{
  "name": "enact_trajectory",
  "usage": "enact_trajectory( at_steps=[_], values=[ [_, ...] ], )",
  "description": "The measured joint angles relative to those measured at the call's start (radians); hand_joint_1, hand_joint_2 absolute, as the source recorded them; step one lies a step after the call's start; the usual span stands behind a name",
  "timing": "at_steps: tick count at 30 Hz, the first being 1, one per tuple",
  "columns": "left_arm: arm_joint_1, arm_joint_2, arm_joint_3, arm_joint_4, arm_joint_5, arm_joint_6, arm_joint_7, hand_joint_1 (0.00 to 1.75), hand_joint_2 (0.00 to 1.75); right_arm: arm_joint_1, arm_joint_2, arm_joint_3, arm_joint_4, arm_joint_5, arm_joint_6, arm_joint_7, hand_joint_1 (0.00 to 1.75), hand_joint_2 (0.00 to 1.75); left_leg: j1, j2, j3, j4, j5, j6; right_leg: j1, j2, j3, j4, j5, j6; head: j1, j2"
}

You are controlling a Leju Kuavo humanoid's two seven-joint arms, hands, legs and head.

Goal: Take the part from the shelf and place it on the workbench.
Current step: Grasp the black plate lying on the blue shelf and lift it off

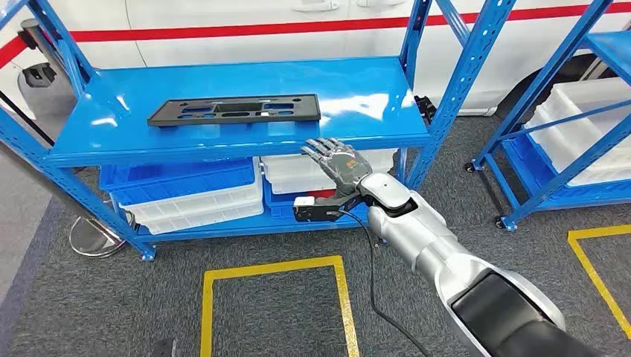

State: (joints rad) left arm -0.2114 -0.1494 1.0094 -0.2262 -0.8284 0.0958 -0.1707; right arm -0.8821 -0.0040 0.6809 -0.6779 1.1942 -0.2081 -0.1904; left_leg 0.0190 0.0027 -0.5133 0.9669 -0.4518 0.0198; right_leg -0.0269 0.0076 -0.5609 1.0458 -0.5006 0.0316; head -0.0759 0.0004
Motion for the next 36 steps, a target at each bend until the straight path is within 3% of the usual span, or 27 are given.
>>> enact_trajectory(
  at_steps=[2, 4, 5, 6, 8, 10, 15, 17, 19, 20, 21, 22, 24, 25, 26, 29, 31, 34, 35, 36],
  values=[
    [-0.001, 0.000, 0.000, 0.000, -0.001, 0.000, 0.000, 0.00, 0.00, 0.001, -0.002, 0.000, 0.000, -0.002, 0.001, -0.001, 0.00, 1.75, 0.000, 0.001, 0.000, -0.001, 0.001, 0.002, 0.001, -0.001, -0.040, 0.072, -0.028, 0.000, 0.000, 0.000],
    [-0.002, -0.001, 0.000, 0.000, -0.003, 0.000, 0.001, 0.00, 0.00, 0.009, -0.007, 0.000, 0.000, -0.007, 0.001, -0.006, 0.00, 1.75, 0.000, 0.001, 0.000, -0.001, -0.001, 0.004, 0.001, -0.001, -0.119, 0.201, -0.064, 0.001, 0.000, 0.000],
    [-0.002, -0.001, 0.000, 0.000, -0.003, 0.000, 0.002, 0.00, 0.00, 0.016, -0.011, 0.000, 0.000, -0.009, 0.000, -0.009, 0.00, 1.75, 0.000, -0.001, 0.001, 0.001, -0.004, 0.003, 0.000, -0.002, -0.146, 0.232, -0.059, 0.003, 0.000, 0.000],
    [-0.002, -0.002, 0.000, 0.000, -0.003, 0.000, 0.003, 0.00, 0.00, 0.021, -0.014, 0.000, 0.000, -0.012, -0.001, -0.012, 0.00, 1.75, 0.001, -0.002, 0.002, 0.004, -0.008, 0.000, -0.002, -0.002, -0.154, 0.224, -0.032, 0.004, 0.000, 0.000],
    [-0.001, -0.004, -0.001, 0.000, -0.003, 0.000, 0.003, 0.00, 0.00, 0.025, -0.019, 0.000, -0.002, -0.014, -0.003, -0.017, 0.00, 1.75, 0.003, -0.005, 0.005, 0.018, -0.023, -0.010, -0.005, -0.005, -0.120, 0.111, 0.051, 0.004, 0.000, 0.000],
    [-0.002, -0.004, -0.001, 0.000, -0.001, 0.000, -0.001, 0.00, 0.00, 0.025, -0.023, 0.000, -0.003, -0.016, -0.003, -0.023, 0.00, 1.75, 0.000, -0.005, 0.000, 0.036, -0.040, -0.025, -0.003, -0.007, -0.085, 0.016, 0.091, -0.002, 0.000, 0.000],
    [-0.002, -0.004, -0.001, 0.000, 0.001, -0.001, -0.014, 0.00, 0.00, 0.024, -0.022, 0.000, -0.008, -0.017, 0.002, -0.029, 0.00, 1.75, 0.000, -0.001, -0.017, 0.065, -0.064, -0.048, 0.001, -0.001, -0.085, 0.001, 0.078, -0.034, -0.002, 0.000],
    [-0.002, -0.004, -0.001, 0.000, 0.000, -0.005, -0.022, 0.00, 0.00, 0.022, -0.020, 0.000, -0.011, -0.017, 0.005, -0.030, 0.00, 1.75, 0.002, -0.001, -0.063, 0.161, -0.111, -0.054, 0.000, -0.003, -0.079, -0.001, 0.074, -0.043, -0.002, 0.000],
    [-0.001, -0.004, -0.002, 0.000, -0.001, -0.009, -0.027, 0.00, 0.00, 0.022, -0.019, 0.001, -0.011, -0.017, 0.007, -0.031, 0.00, 1.75, 0.002, -0.001, -0.141, 0.301, -0.160, -0.055, 0.004, -0.005, -0.076, -0.001, 0.071, -0.049, -0.002, 0.000],
    [0.000, -0.004, -0.002, 0.000, -0.001, -0.011, -0.029, 0.00, 0.00, 0.022, -0.019, 0.001, -0.011, -0.017, 0.008, -0.032, 0.00, 1.75, 0.001, -0.001, -0.170, 0.344, -0.164, -0.054, 0.006, -0.005, -0.075, -0.001, 0.069, -0.050, -0.002, 0.000],
    [0.001, -0.004, -0.003, 0.000, -0.001, -0.012, -0.032, 0.00, 0.00, 0.023, -0.019, 0.001, -0.012, -0.017, 0.008, -0.032, 0.00, 1.75, 0.001, -0.001, -0.180, 0.347, -0.145, -0.052, 0.007, -0.004, -0.072, -0.001, 0.068, -0.051, -0.002, 0.000],
    [0.002, -0.004, -0.003, 0.000, -0.002, -0.015, -0.035, 0.00, 0.00, 0.022, -0.018, 0.002, -0.012, -0.017, 0.009, -0.033, 0.00, 1.75, 0.001, -0.001, -0.172, 0.309, -0.107, -0.047, 0.008, -0.003, -0.068, 0.000, 0.066, -0.051, -0.002, 0.000],
    [0.001, -0.004, -0.006, 0.000, -0.003, -0.018, -0.043, 0.00, 0.00, 0.019, -0.017, 0.002, -0.012, -0.018, 0.010, -0.033, 0.00, 1.75, -0.002, -0.002, -0.122, 0.173, -0.020, -0.035, 0.011, 0.000, -0.059, -0.001, 0.062, -0.048, -0.002, 0.000],
    [0.000, -0.003, -0.008, 0.000, -0.004, -0.019, -0.044, 0.00, 0.00, 0.018, -0.017, 0.002, -0.012, -0.018, 0.011, -0.033, 0.00, 1.75, -0.005, -0.002, -0.101, 0.118, 0.004, -0.029, 0.011, 0.001, -0.058, -0.002, 0.062, -0.044, -0.002, 0.000],
    [-0.001, -0.003, -0.009, 0.000, -0.004, -0.019, -0.045, 0.00, 0.00, 0.016, -0.017, 0.002, -0.012, -0.018, 0.011, -0.032, 0.00, 1.75, -0.008, -0.003, -0.089, 0.085, 0.012, -0.024, 0.012, 0.001, -0.060, -0.002, 0.063, -0.040, -0.002, 0.000],
    [-0.003, -0.003, -0.014, 0.000, -0.002, -0.019, -0.044, 0.00, 0.00, 0.015, -0.017, 0.002, -0.012, -0.020, 0.010, -0.032, 0.00, 1.75, -0.010, -0.005, -0.085, 0.060, 0.012, -0.014, 0.011, 0.000, -0.064, -0.008, 0.067, -0.020, -0.002, 0.000],
    [-0.004, -0.003, -0.016, 0.000, 0.003, -0.016, -0.043, 0.00, 0.00, 0.012, -0.018, 0.002, -0.012, -0.022, 0.009, -0.037, 0.00, 1.75, -0.006, -0.005, -0.079, 0.047, 0.020, -0.002, 0.011, -0.001, -0.077, 0.023, 0.043, -0.011, -0.002, 0.000],
    [-0.003, -0.003, -0.016, 0.000, 0.019, -0.002, -0.047, 0.00, 0.00, 0.007, -0.018, 0.003, -0.011, -0.027, 0.014, -0.048, 0.00, 1.75, -0.007, -0.004, -0.076, 0.042, 0.023, 0.006, 0.011, -0.002, -0.162, 0.202, -0.041, -0.006, -0.002, 0.000],
    [-0.002, -0.003, -0.016, 0.000, 0.024, 0.003, -0.051, 0.00, 0.00, 0.007, -0.017, 0.004, -0.010, -0.029, 0.018, -0.050, 0.00, 1.75, -0.009, -0.004, -0.076, 0.043, 0.022, 0.007, 0.011, -0.002, -0.188, 0.253, -0.054, -0.005, -0.002, 0.000],
    [-0.002, -0.003, -0.016, 0.000, 0.028, 0.006, -0.055, 0.00, 0.00, 0.007, -0.015, 0.006, -0.009, -0.030, 0.022, -0.052, 0.00, 1.75, -0.009, -0.005, -0.076, 0.044, 0.021, 0.007, 0.011, -0.003, -0.197, 0.270, -0.048, -0.005, -0.002, 0.000]
  ],
)
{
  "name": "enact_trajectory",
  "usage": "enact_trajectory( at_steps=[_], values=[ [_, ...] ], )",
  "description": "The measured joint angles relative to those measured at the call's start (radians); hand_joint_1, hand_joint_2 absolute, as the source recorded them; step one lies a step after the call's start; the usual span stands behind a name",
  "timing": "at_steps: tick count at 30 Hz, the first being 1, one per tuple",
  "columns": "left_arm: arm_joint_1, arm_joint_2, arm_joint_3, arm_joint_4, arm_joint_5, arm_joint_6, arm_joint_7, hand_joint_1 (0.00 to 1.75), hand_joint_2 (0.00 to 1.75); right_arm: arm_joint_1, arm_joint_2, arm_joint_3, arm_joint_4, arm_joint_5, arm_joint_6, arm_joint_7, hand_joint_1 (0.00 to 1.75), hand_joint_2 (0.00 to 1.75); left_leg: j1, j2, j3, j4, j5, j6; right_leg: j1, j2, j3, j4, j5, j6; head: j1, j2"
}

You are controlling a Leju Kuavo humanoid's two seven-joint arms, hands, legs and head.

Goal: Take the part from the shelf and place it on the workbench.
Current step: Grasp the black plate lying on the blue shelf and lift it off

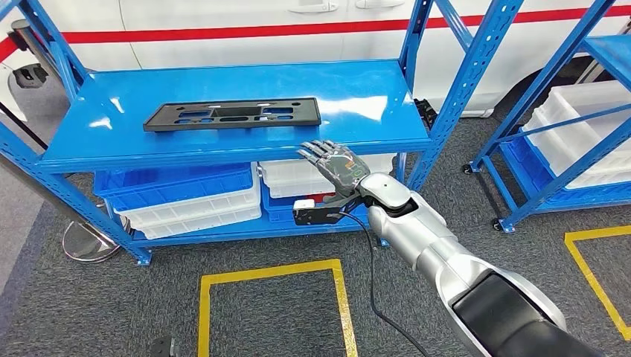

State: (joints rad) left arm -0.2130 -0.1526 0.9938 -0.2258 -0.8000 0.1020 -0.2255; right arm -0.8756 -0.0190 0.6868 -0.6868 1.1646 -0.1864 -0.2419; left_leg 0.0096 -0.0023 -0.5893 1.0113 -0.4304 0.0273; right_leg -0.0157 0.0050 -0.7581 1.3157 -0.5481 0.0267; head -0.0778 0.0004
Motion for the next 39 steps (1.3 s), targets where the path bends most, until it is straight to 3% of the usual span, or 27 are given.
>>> enact_trajectory(
  at_steps=[1, 3, 5, 7, 10, 11, 13, 14, 15, 16, 18, 19, 21, 23, 25, 26, 29, 30, 31, 32, 34, 36, 39],
  values=[
    [0.000, 0.000, 0.000, 0.000, 0.003, 0.002, -0.003, 0.00, 0.00, -0.002, 0.002, 0.002, 0.001, -0.001, 0.003, -0.001, 0.00, 1.75, 0.000, -0.001, 0.000, 0.002, -0.002, 0.000, 0.000, 0.000, 0.012, -0.028, 0.026, -0.002, 0.000, 0.000],
    [0.001, 0.000, 0.001, 0.000, 0.006, 0.003, -0.008, 0.00, 0.00, -0.012, 0.005, 0.004, 0.001, -0.003, 0.005, -0.002, 0.00, 1.75, -0.002, -0.004, 0.001, 0.007, -0.008, -0.003, 0.002, -0.001, 0.077, -0.163, 0.093, -0.010, 0.000, 0.000],
    [0.001, -0.001, 0.001, 0.000, 0.007, 0.003, -0.014, 0.00, 0.00, -0.025, 0.010, 0.006, 0.001, -0.006, 0.005, -0.005, 0.00, 1.75, -0.005, -0.005, -0.001, 0.012, -0.014, -0.010, 0.007, -0.002, 0.124, -0.264, 0.121, -0.019, 0.000, 0.000],
    [0.001, -0.001, 0.001, 0.000, 0.007, 0.006, -0.019, 0.00, 0.00, -0.030, 0.016, 0.009, 0.001, -0.010, 0.005, -0.007, 0.00, 1.75, -0.007, -0.005, -0.001, 0.011, -0.017, -0.019, 0.011, -0.001, 0.131, -0.283, 0.117, -0.025, 0.000, 0.000],
    [0.002, -0.001, 0.001, 0.000, 0.008, 0.011, -0.024, 0.00, 0.00, -0.031, 0.021, 0.012, -0.005, -0.017, 0.005, -0.008, 0.00, 1.75, -0.006, -0.004, -0.010, 0.041, -0.037, -0.034, 0.002, -0.001, 0.145, -0.294, 0.116, -0.040, 0.000, 0.000],
    [0.002, -0.001, 0.001, 0.000, 0.008, 0.012, -0.025, 0.00, 0.00, -0.032, 0.024, 0.013, -0.008, -0.019, 0.005, -0.008, 0.00, 1.75, -0.005, -0.004, -0.030, 0.085, -0.058, -0.038, -0.002, -0.002, 0.153, -0.298, 0.114, -0.045, 0.000, 0.000],
    [0.003, -0.001, 0.001, 0.000, 0.008, 0.013, -0.026, 0.00, 0.00, -0.030, 0.028, 0.016, -0.011, -0.021, 0.005, -0.008, 0.00, 1.75, -0.001, -0.003, -0.101, 0.217, -0.108, -0.047, -0.002, -0.002, 0.163, -0.298, 0.106, -0.050, 0.000, 0.000],
    [0.004, -0.001, 0.001, 0.000, 0.008, 0.013, -0.026, 0.00, 0.00, -0.028, 0.029, 0.018, -0.011, -0.021, 0.005, -0.008, 0.00, 1.75, 0.002, -0.003, -0.137, 0.273, -0.120, -0.050, -0.002, -0.002, 0.168, -0.298, 0.100, -0.050, 0.000, 0.000],
    [0.006, -0.001, 0.001, 0.000, 0.008, 0.013, -0.026, 0.00, 0.00, -0.026, 0.029, 0.020, -0.011, -0.021, 0.005, -0.008, 0.00, 1.75, 0.004, -0.003, -0.159, 0.298, -0.112, -0.053, -0.002, -0.002, 0.175, -0.298, 0.094, -0.049, 0.000, 0.000],
    [0.008, -0.001, 0.001, 0.000, 0.008, 0.013, -0.026, 0.00, 0.00, -0.024, 0.030, 0.022, -0.011, -0.021, 0.005, -0.008, 0.00, 1.75, 0.005, -0.003, -0.162, 0.282, -0.084, -0.054, -0.003, -0.001, 0.184, -0.297, 0.087, -0.047, 0.000, 0.000],
    [0.011, -0.001, 0.001, 0.000, 0.008, 0.013, -0.026, 0.00, 0.00, -0.024, 0.030, 0.024, -0.012, -0.021, 0.005, -0.008, 0.00, 1.75, 0.008, -0.002, -0.116, 0.153, 0.006, -0.054, -0.006, 0.000, 0.206, -0.296, 0.069, -0.039, 0.000, 0.000],
    [0.011, -0.001, 0.001, 0.000, 0.008, 0.013, -0.026, 0.00, 0.00, -0.025, 0.031, 0.025, -0.012, -0.022, 0.005, -0.008, 0.00, 1.75, 0.006, -0.002, -0.088, 0.088, 0.036, -0.052, -0.005, 0.001, 0.213, -0.296, 0.061, -0.034, 0.000, 0.000],
    [0.010, -0.001, 0.001, 0.001, 0.008, 0.014, -0.026, 0.00, 0.00, -0.026, 0.033, 0.027, -0.014, -0.022, 0.005, -0.008, 0.00, 1.75, 0.002, -0.002, -0.060, 0.022, 0.046, -0.040, -0.004, 0.002, 0.218, -0.297, 0.053, -0.022, -0.001, 0.000],
    [0.010, 0.000, 0.002, 0.001, 0.009, 0.015, -0.026, 0.00, 0.00, -0.026, 0.034, 0.030, -0.016, -0.025, 0.006, -0.008, 0.00, 1.75, 0.000, -0.003, -0.054, 0.013, 0.032, -0.023, -0.002, 0.003, 0.220, -0.297, 0.053, -0.010, -0.001, 0.000],
    [0.011, 0.000, 0.002, 0.001, 0.009, 0.016, -0.026, 0.00, 0.00, -0.027, 0.035, 0.033, -0.022, -0.029, 0.007, -0.008, 0.00, 1.75, 0.002, -0.004, -0.039, 0.005, 0.025, -0.009, -0.003, 0.000, 0.214, -0.272, 0.047, -0.001, 0.000, 0.000],
    [0.011, 0.000, 0.002, 0.001, 0.008, 0.016, -0.026, 0.00, 0.00, -0.028, 0.035, 0.034, -0.025, -0.030, 0.008, -0.008, 0.00, 1.75, 0.002, -0.004, -0.029, 0.002, 0.020, -0.003, -0.004, -0.001, 0.193, -0.233, 0.034, 0.002, 0.000, 0.000],
    [0.008, -0.001, 0.001, 0.001, 0.007, 0.016, -0.024, 0.00, 0.00, -0.023, 0.038, 0.039, -0.030, -0.037, 0.018, -0.008, 0.00, 1.75, -0.002, -0.005, -0.008, 0.000, 0.001, 0.009, -0.005, -0.002, 0.065, -0.042, -0.031, 0.003, 0.000, 0.000],
    [0.008, -0.001, 0.000, 0.001, 0.007, 0.016, -0.022, 0.00, 0.00, -0.018, 0.040, 0.041, -0.031, -0.043, 0.024, -0.008, 0.00, 1.75, -0.004, -0.006, 0.001, 0.000, -0.006, 0.010, -0.004, -0.002, 0.029, -0.004, -0.036, 0.002, 0.000, 0.000],
    [0.009, -0.001, 0.000, 0.001, 0.007, 0.015, -0.021, 0.00, 0.00, -0.015, 0.043, 0.044, -0.033, -0.051, 0.033, -0.010, 0.00, 1.31, -0.006, -0.008, 0.011, 0.000, -0.015, 0.011, -0.004, -0.002, 0.011, -0.002, -0.020, -0.001, 0.000, 0.000],
    [0.010, -0.001, -0.001, 0.001, 0.006, 0.015, -0.020, 0.00, 0.00, -0.012, 0.045, 0.045, -0.037, -0.064, 0.044, -0.012, 0.00, 0.87, -0.008, -0.010, 0.023, 0.001, -0.023, 0.011, -0.002, -0.002, 0.011, -0.037, 0.015, -0.005, 0.000, 0.000],
    [0.010, -0.003, -0.003, 0.001, 0.005, 0.014, -0.019, 0.00, 0.00, -0.011, 0.047, 0.048, -0.048, -0.094, 0.071, -0.020, 0.00, 0.00, -0.012, -0.011, 0.049, 0.000, -0.043, 0.009, 0.006, -0.003, 0.050, -0.180, 0.118, -0.022, 0.000, 0.000],
    [0.005, -0.007, -0.006, 0.003, 0.002, 0.014, -0.015, 0.00, 0.00, -0.008, 0.050, 0.051, -0.061, -0.126, 0.102, -0.026, 0.00, 0.00, -0.014, -0.011, 0.063, -0.003, -0.058, 0.001, 0.016, -0.005, 0.081, -0.283, 0.171, -0.035, 0.001, 0.000],
    [-0.002, -0.008, -0.010, 0.004, 0.000, 0.014, -0.005, 0.00, 0.00, 0.002, 0.055, 0.057, -0.090, -0.157, 0.137, -0.031, 0.00, 0.00, -0.013, -0.009, 0.074, -0.001, -0.065, -0.017, 0.020, -0.004, 0.100, -0.307, 0.165, -0.048, 0.002, 0.000]
  ],
)
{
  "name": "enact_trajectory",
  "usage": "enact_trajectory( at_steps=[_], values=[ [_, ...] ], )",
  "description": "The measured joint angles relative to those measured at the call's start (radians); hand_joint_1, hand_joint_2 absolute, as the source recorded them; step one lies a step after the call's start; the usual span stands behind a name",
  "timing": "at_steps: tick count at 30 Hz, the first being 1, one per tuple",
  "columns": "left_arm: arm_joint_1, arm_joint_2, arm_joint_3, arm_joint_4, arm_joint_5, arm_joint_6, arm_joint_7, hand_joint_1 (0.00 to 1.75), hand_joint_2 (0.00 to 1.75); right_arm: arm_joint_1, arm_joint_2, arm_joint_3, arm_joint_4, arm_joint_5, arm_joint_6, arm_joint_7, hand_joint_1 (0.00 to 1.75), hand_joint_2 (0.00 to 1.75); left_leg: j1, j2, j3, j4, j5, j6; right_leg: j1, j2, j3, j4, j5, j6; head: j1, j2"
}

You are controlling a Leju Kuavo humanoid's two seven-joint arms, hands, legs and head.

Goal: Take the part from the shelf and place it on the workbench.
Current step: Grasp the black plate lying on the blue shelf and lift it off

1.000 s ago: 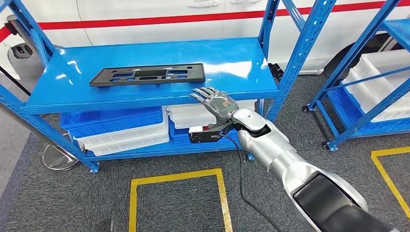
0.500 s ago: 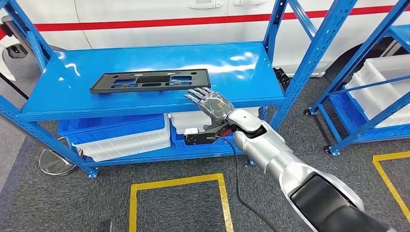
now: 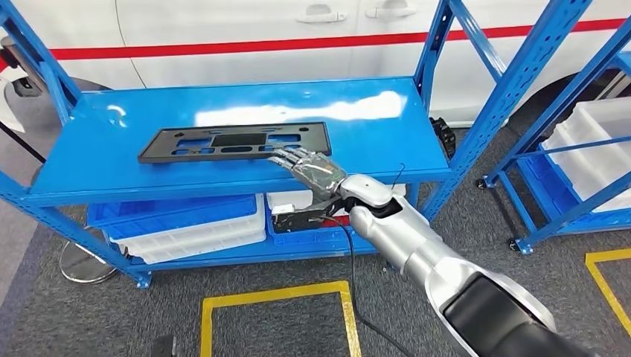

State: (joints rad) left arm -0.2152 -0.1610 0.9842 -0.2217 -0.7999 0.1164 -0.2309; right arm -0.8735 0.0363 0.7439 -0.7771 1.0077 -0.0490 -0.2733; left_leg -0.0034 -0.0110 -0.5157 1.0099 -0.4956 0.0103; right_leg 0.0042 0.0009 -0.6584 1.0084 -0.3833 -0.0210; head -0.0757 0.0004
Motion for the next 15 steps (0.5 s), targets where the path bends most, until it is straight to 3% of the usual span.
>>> enact_trajectory(
  at_steps=[2, 5, 6, 7, 8, 10, 12, 15],
  values=[
    [-0.002, 0.000, -0.001, 0.000, 0.003, 0.001, 0.003, 0.00, 0.00, -0.001, 0.003, 0.004, -0.015, -0.020, 0.020, -0.007, 0.00, 0.00, 0.001, 0.002, -0.014, 0.050, -0.008, -0.010, -0.007, 0.001, 0.024, -0.010, -0.009, -0.011, 0.000, 0.000],
    [-0.004, 0.000, -0.001, 0.000, 0.007, 0.002, 0.004, 0.00, 0.00, -0.002, 0.013, 0.015, -0.024, -0.045, 0.038, -0.020, 0.00, 0.00, 0.010, 0.004, -0.122, 0.226, -0.069, -0.023, -0.010, 0.003, 0.052, -0.015, -0.029, -0.016, 0.000, 0.000],
    [-0.003, 0.000, -0.001, 0.000, 0.008, 0.002, 0.004, 0.00, 0.00, -0.001, 0.015, 0.019, -0.024, -0.050, 0.041, -0.022, 0.00, 0.00, 0.014, 0.004, -0.157, 0.267, -0.088, -0.027, -0.011, 0.003, 0.061, -0.015, -0.038, -0.014, 0.000, 0.000],
    [-0.001, 0.000, -0.001, 0.000, 0.009, 0.003, 0.004, 0.00, 0.00, 0.001, 0.016, 0.022, -0.024, -0.056, 0.044, -0.024, 0.00, 0.00, 0.017, 0.004, -0.178, 0.278, -0.089, -0.031, -0.011, 0.004, 0.072, -0.014, -0.047, -0.012, 0.000, 0.000],
    [0.000, 0.001, 0.000, 0.000, 0.011, 0.003, 0.004, 0.00, 0.00, 0.002, 0.017, 0.025, -0.024, -0.063, 0.047, -0.027, 0.00, 0.00, 0.020, 0.005, -0.183, 0.253, -0.065, -0.035, -0.012, 0.004, 0.085, -0.014, -0.056, -0.010, 0.000, 0.000],
    [0.003, 0.002, 0.000, 0.000, 0.015, 0.004, 0.003, 0.00, 0.00, 0.002, 0.023, 0.029, -0.024, -0.081, 0.055, -0.033, 0.00, 0.00, 0.025, 0.007, -0.156, 0.123, 0.038, -0.040, -0.015, 0.004, 0.112, -0.013, -0.078, -0.002, 0.000, 0.000],
    [0.005, 0.004, 0.000, 0.001, 0.022, 0.005, 0.001, 0.00, 0.00, 0.000, 0.029, 0.034, -0.024, -0.095, 0.061, -0.033, 0.00, 0.00, 0.022, 0.009, -0.128, 0.018, 0.101, -0.034, -0.016, 0.005, 0.128, -0.012, -0.095, 0.009, 0.000, 0.000],
    [0.008, 0.005, 0.000, 0.001, 0.030, 0.006, -0.007, 0.00, 0.00, 0.001, 0.033, 0.042, -0.033, -0.100, 0.047, -0.026, 0.00, 0.00, 0.015, 0.007, -0.115, -0.003, 0.101, -0.006, -0.016, 0.005, 0.134, -0.006, -0.106, 0.030, 0.000, 0.000]
  ],
)
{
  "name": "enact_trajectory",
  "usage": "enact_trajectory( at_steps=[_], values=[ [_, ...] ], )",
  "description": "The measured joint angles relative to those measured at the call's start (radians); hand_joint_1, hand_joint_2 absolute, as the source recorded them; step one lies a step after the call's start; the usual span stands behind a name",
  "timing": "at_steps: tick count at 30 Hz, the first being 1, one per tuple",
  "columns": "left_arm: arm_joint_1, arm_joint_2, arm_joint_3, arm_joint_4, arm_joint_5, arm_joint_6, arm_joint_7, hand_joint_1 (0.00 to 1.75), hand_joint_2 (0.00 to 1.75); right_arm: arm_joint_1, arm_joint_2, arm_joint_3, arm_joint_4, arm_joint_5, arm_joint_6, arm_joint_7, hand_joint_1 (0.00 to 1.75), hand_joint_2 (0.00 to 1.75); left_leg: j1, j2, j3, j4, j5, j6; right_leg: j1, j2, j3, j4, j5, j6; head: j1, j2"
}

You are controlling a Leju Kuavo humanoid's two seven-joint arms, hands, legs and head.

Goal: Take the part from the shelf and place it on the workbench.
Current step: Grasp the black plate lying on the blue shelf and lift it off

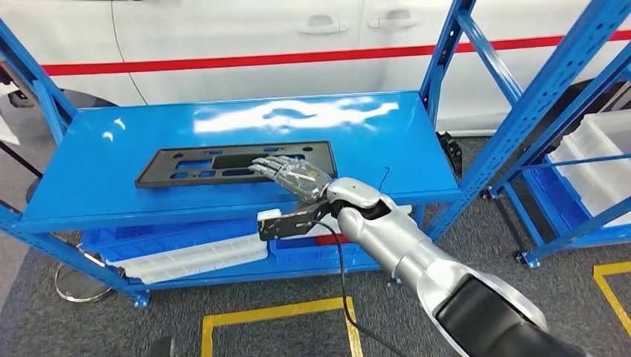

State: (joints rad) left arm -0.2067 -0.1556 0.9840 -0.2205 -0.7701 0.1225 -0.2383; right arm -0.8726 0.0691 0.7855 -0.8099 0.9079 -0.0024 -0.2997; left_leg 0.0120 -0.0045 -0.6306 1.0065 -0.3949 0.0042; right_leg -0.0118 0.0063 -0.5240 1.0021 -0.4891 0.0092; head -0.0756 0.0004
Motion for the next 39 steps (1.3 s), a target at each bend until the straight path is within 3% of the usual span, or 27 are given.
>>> enact_trajectory(
  at_steps=[2, 3, 6, 7, 8, 9, 11, 12, 14, 17, 19, 21, 22, 23, 24, 26, 28, 31, 33, 36, 37, 38, 39],
  values=[
    [0.004, 0.000, 0.000, 0.000, 0.004, 0.001, -0.004, 0.00, 0.00, 0.002, 0.000, 0.003, -0.013, -0.005, -0.015, 0.000, 0.00, 0.00, 0.001, -0.002, 0.014, -0.004, -0.003, 0.013, -0.002, -0.002, -0.008, 0.032, -0.011, 0.010, 0.000, 0.000],
    [0.004, 0.000, 0.000, 0.000, 0.005, 0.002, -0.005, 0.00, 0.00, 0.003, 0.000, 0.005, -0.019, -0.007, -0.021, -0.002, 0.00, 0.00, 0.001, -0.002, 0.022, -0.006, -0.006, 0.018, -0.003, -0.002, -0.029, 0.074, -0.028, 0.014, 0.000, 0.000],
    [0.004, 0.000, 0.000, 0.000, 0.008, 0.006, 0.000, 0.00, 0.00, 0.014, -0.001, 0.012, -0.028, -0.012, -0.029, -0.004, 0.00, 0.00, -0.003, -0.003, 0.033, -0.006, -0.020, 0.028, -0.002, -0.003, -0.153, 0.265, -0.099, 0.019, 0.000, 0.000],
    [0.006, 0.000, 0.000, 0.000, 0.009, 0.006, 0.001, 0.00, 0.00, 0.021, -0.002, 0.012, -0.029, -0.013, -0.030, -0.003, 0.00, 0.00, -0.005, -0.004, 0.038, -0.006, -0.025, 0.029, -0.001, -0.003, -0.184, 0.296, -0.101, 0.017, 0.000, 0.000],
    [0.007, 0.000, 0.000, 0.000, 0.009, 0.006, 0.002, 0.00, 0.00, 0.026, -0.002, 0.013, -0.030, -0.014, -0.030, -0.003, 0.00, 0.00, -0.008, -0.005, 0.045, -0.005, -0.031, 0.030, 0.000, -0.003, -0.197, 0.288, -0.079, 0.012, 0.000, 0.000],
    [0.008, 0.000, 0.000, 0.000, 0.009, 0.006, 0.002, 0.00, 0.00, 0.029, -0.002, 0.014, -0.031, -0.015, -0.031, -0.003, 0.00, 0.00, -0.011, -0.006, 0.054, -0.005, -0.038, 0.030, 0.003, -0.003, -0.189, 0.242, -0.036, 0.004, 0.000, 0.000],
    [0.009, -0.001, 0.000, 0.001, 0.009, 0.006, 0.002, 0.00, 0.00, 0.031, -0.003, 0.015, -0.035, -0.015, -0.032, -0.004, 0.00, 0.00, -0.017, -0.007, 0.072, -0.005, -0.051, 0.029, 0.012, -0.004, -0.146, 0.100, 0.057, -0.018, 0.000, 0.000],
    [0.008, -0.002, 0.000, 0.001, 0.009, 0.007, 0.002, 0.00, 0.00, 0.031, -0.003, 0.015, -0.037, -0.016, -0.033, -0.004, 0.00, 0.00, -0.018, -0.007, 0.077, -0.006, -0.056, 0.027, 0.018, -0.004, -0.128, 0.046, 0.078, -0.027, 0.000, 0.000],
    [0.007, -0.003, 0.000, 0.002, 0.010, 0.007, 0.003, 0.00, 0.00, 0.031, -0.003, 0.016, -0.040, -0.016, -0.033, -0.003, 0.00, 0.00, -0.018, -0.006, 0.080, -0.003, -0.059, 0.018, 0.025, -0.004, -0.114, 0.007, 0.082, -0.037, 0.001, 0.000],
    [0.007, -0.002, 0.001, 0.003, 0.010, 0.008, 0.004, 0.00, 0.00, 0.030, -0.003, 0.017, -0.045, -0.016, -0.034, -0.002, 0.00, 0.00, -0.017, -0.004, 0.077, 0.025, -0.071, 0.002, 0.018, -0.003, -0.094, -0.010, 0.088, -0.043, 0.002, 0.000],
    [0.005, -0.001, 0.000, 0.003, 0.010, 0.008, 0.004, 0.00, 0.00, 0.027, -0.002, 0.018, -0.048, -0.016, -0.034, -0.002, 0.00, 0.00, -0.012, -0.003, 0.038, 0.103, -0.118, -0.009, 0.012, -0.005, -0.083, -0.016, 0.088, -0.046, 0.002, 0.000],
    [0.005, -0.001, 0.000, 0.003, 0.009, 0.004, 0.005, 0.00, 0.00, 0.029, -0.002, 0.020, -0.048, -0.018, -0.034, -0.002, 0.00, 0.00, -0.004, -0.003, -0.029, 0.224, -0.169, -0.021, 0.010, -0.006, -0.081, -0.016, 0.086, -0.048, 0.002, 0.000],
    [0.006, -0.001, 0.000, 0.003, 0.009, 0.002, 0.006, 0.00, 0.00, 0.032, -0.002, 0.021, -0.048, -0.020, -0.034, -0.002, 0.00, 0.00, 0.001, -0.002, -0.056, 0.262, -0.178, -0.026, 0.009, -0.005, -0.080, -0.015, 0.084, -0.048, 0.002, 0.000],
    [0.007, -0.001, 0.000, 0.003, 0.008, -0.001, 0.008, 0.00, 0.00, 0.035, -0.002, 0.021, -0.048, -0.023, -0.034, -0.003, 0.00, 0.00, 0.005, -0.002, -0.066, 0.266, -0.167, -0.030, 0.008, -0.005, -0.079, -0.014, 0.082, -0.046, 0.002, 0.000],
    [0.007, -0.001, 0.000, 0.003, 0.008, -0.004, 0.009, 0.00, 0.00, 0.037, -0.002, 0.021, -0.048, -0.025, -0.034, -0.003, 0.00, 0.00, 0.008, -0.002, -0.058, 0.233, -0.137, -0.034, 0.006, -0.003, -0.078, -0.011, 0.078, -0.043, 0.002, 0.000],
    [0.006, 0.000, 0.000, 0.003, 0.006, -0.006, 0.009, 0.00, 0.00, 0.040, -0.002, 0.021, -0.052, -0.030, -0.034, -0.005, 0.00, 0.00, 0.014, -0.001, -0.009, 0.102, -0.060, -0.040, 0.002, -0.002, -0.076, -0.002, 0.070, -0.034, 0.002, 0.000],
    [0.002, 0.001, 0.000, 0.003, 0.004, -0.008, 0.009, 0.00, 0.00, 0.042, -0.002, 0.022, -0.056, -0.033, -0.034, -0.005, 0.00, 0.00, 0.012, 0.000, 0.024, 0.017, -0.037, -0.032, 0.002, -0.001, -0.078, 0.007, 0.063, -0.022, 0.002, 0.000],
    [0.001, 0.001, -0.001, 0.003, 0.001, -0.009, 0.010, 0.00, 0.00, 0.050, -0.002, 0.026, -0.057, -0.030, -0.033, -0.005, 0.00, 0.00, 0.008, -0.002, 0.030, 0.006, -0.031, -0.008, 0.003, -0.002, -0.080, 0.010, 0.058, -0.003, 0.002, 0.000],
    [-0.001, 0.000, -0.002, 0.003, -0.001, -0.009, 0.011, 0.00, 0.00, 0.053, -0.002, 0.031, -0.057, -0.023, -0.033, -0.004, 0.00, 0.00, 0.011, -0.002, 0.033, 0.001, -0.027, 0.004, 0.000, -0.002, -0.094, 0.044, 0.035, 0.007, 0.002, 0.000],
    [-0.004, 0.000, -0.004, 0.003, -0.002, -0.009, 0.013, 0.00, 0.00, 0.060, -0.002, 0.037, -0.056, -0.017, -0.033, 0.000, 0.00, 0.00, 0.010, -0.001, 0.036, 0.000, -0.029, 0.015, -0.002, -0.003, -0.190, 0.228, -0.044, 0.013, 0.002, 0.000],
    [-0.004, 0.000, -0.005, 0.003, -0.002, -0.009, 0.013, 0.00, 0.00, 0.065, -0.003, 0.040, -0.056, -0.016, -0.033, 0.001, 0.00, 0.00, 0.008, -0.002, 0.037, 0.000, -0.031, 0.016, -0.002, -0.003, -0.222, 0.279, -0.056, 0.014, 0.002, 0.000],
    [-0.004, 0.000, -0.006, 0.003, -0.003, -0.009, 0.014, 0.00, 0.00, 0.068, -0.003, 0.042, -0.056, -0.016, -0.032, 0.002, 0.00, 0.00, 0.008, -0.002, 0.039, 0.000, -0.033, 0.017, -0.002, -0.003, -0.236, 0.295, -0.048, 0.014, 0.002, 0.000],
    [-0.004, 0.000, -0.007, 0.003, -0.003, -0.009, 0.015, 0.00, 0.00, 0.070, -0.003, 0.044, -0.056, -0.016, -0.032, 0.002, 0.00, 0.00, 0.007, -0.003, 0.041, 0.001, -0.036, 0.016, -0.002, -0.003, -0.232, 0.273, -0.023, 0.012, 0.002, 0.000]
  ],
)
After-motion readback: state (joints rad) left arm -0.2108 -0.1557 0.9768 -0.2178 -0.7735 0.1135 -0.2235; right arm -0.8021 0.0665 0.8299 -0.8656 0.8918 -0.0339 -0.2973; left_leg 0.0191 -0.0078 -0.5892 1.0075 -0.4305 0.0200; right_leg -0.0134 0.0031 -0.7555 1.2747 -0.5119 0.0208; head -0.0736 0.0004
